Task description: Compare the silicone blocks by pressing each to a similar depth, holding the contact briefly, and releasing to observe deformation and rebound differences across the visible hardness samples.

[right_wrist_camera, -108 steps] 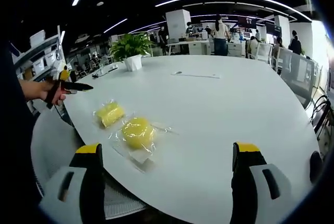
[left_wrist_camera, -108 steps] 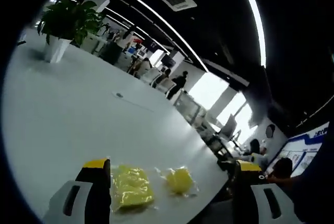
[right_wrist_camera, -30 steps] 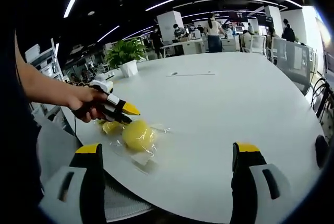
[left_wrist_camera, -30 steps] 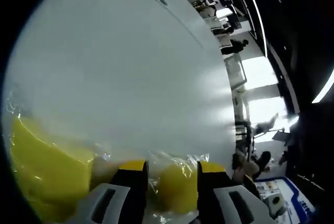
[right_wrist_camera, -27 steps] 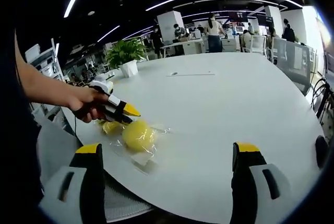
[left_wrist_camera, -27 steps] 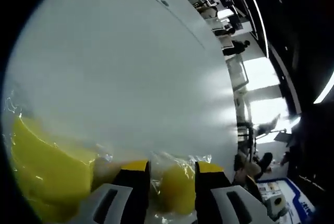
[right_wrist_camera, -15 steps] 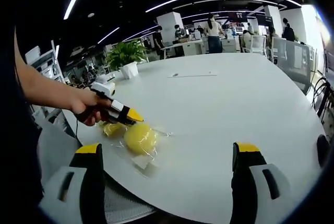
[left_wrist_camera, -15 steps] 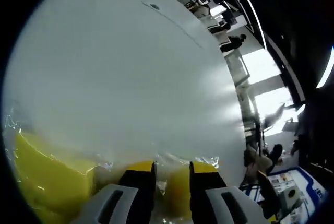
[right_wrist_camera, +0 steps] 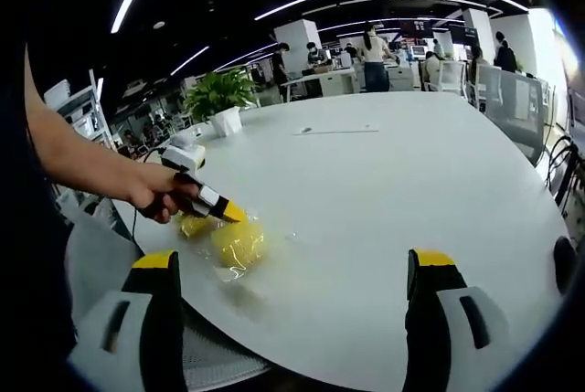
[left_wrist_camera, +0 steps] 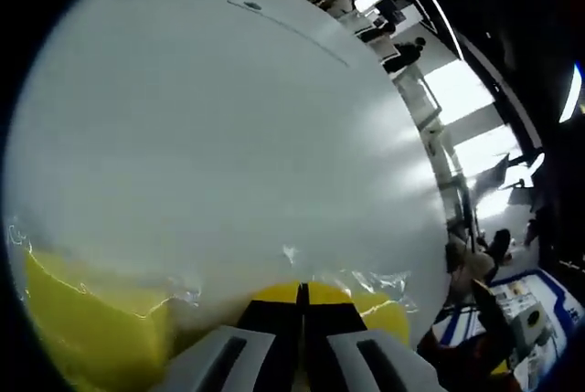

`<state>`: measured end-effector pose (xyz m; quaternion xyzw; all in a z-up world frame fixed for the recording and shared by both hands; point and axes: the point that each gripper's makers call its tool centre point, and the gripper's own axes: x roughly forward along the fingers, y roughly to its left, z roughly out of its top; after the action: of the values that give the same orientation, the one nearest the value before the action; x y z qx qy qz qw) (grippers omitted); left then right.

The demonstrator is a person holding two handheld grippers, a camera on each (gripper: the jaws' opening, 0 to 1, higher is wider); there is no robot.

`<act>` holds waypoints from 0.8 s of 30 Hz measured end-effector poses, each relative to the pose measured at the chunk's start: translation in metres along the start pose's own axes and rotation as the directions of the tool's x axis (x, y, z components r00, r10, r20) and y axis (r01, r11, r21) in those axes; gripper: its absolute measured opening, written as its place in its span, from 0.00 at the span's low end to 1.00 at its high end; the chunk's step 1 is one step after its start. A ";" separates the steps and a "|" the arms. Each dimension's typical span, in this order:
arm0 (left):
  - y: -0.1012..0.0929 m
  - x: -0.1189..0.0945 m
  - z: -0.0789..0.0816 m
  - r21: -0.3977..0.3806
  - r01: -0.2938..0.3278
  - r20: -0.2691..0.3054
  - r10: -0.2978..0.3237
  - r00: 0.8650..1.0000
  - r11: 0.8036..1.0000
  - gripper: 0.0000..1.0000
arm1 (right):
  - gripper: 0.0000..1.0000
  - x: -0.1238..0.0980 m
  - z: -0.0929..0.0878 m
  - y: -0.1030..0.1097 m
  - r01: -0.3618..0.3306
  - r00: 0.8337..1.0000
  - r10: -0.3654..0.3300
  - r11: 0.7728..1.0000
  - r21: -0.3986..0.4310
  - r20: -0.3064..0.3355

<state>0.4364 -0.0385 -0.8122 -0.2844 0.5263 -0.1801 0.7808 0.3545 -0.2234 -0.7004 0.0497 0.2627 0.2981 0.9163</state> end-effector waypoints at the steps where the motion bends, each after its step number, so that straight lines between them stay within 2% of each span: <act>1: 0.000 -0.001 0.000 -0.012 0.003 -0.006 -0.003 1.000 1.000 0.00 | 0.97 0.000 0.000 0.000 -0.001 1.000 0.001 1.000 -0.001 -0.002; 6: -0.001 -0.003 -0.004 -0.044 0.014 -0.016 -0.014 1.000 0.999 0.00 | 0.97 -0.001 0.000 0.000 0.001 1.000 -0.001 1.000 -0.002 -0.003; 9: -0.016 -0.008 0.000 -0.070 0.094 0.006 -0.094 0.996 0.993 0.00 | 0.97 -0.001 -0.001 0.000 0.001 1.000 -0.002 1.000 -0.002 -0.005; 12: -0.021 -0.011 -0.002 -0.045 0.111 0.007 -0.111 0.994 0.993 0.00 | 0.97 -0.001 -0.003 0.000 0.000 1.000 0.000 1.000 -0.001 -0.010; 16: -0.024 -0.014 -0.005 -0.060 0.144 -0.001 -0.144 0.990 0.988 0.00 | 0.97 0.000 -0.003 0.002 -0.003 1.000 0.003 1.000 -0.004 -0.010; 18: -0.032 -0.017 -0.004 -0.061 0.197 0.005 -0.197 0.980 0.978 0.00 | 0.97 0.001 -0.002 0.003 -0.004 1.000 0.004 1.000 -0.007 -0.009; 19: -0.033 -0.019 -0.005 -0.055 0.200 0.006 -0.200 0.980 0.978 0.00 | 0.97 0.001 -0.001 0.003 -0.004 1.000 0.004 1.000 -0.008 -0.009; 20: -0.038 -0.021 -0.005 -0.052 0.228 0.013 -0.227 0.974 0.972 0.00 | 0.97 0.001 -0.001 0.003 -0.006 1.000 0.006 1.000 -0.008 -0.008; 21: -0.048 -0.024 -0.004 -0.039 0.282 0.026 -0.281 0.959 0.959 0.00 | 0.97 0.001 -0.001 0.003 -0.006 1.000 0.006 1.000 -0.008 -0.007; 22: -0.055 -0.027 -0.001 0.005 0.316 0.045 -0.316 0.948 0.949 0.00 | 0.97 0.001 -0.001 0.003 -0.006 1.000 0.006 1.000 -0.010 -0.008; 23: -0.056 -0.029 -0.001 0.016 0.310 0.046 -0.311 0.949 0.951 0.00 | 0.97 0.001 -0.001 0.003 -0.006 1.000 0.006 1.000 -0.010 -0.008; 24: -0.061 -0.032 -0.002 0.018 0.334 0.042 -0.334 0.942 0.942 0.00 | 0.97 0.001 0.000 0.004 -0.007 1.000 0.006 1.000 -0.010 -0.007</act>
<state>0.4233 -0.0681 -0.7513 -0.3694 0.4521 -0.3062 0.7519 0.3529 -0.2201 -0.6998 0.0450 0.2641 0.3025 0.9147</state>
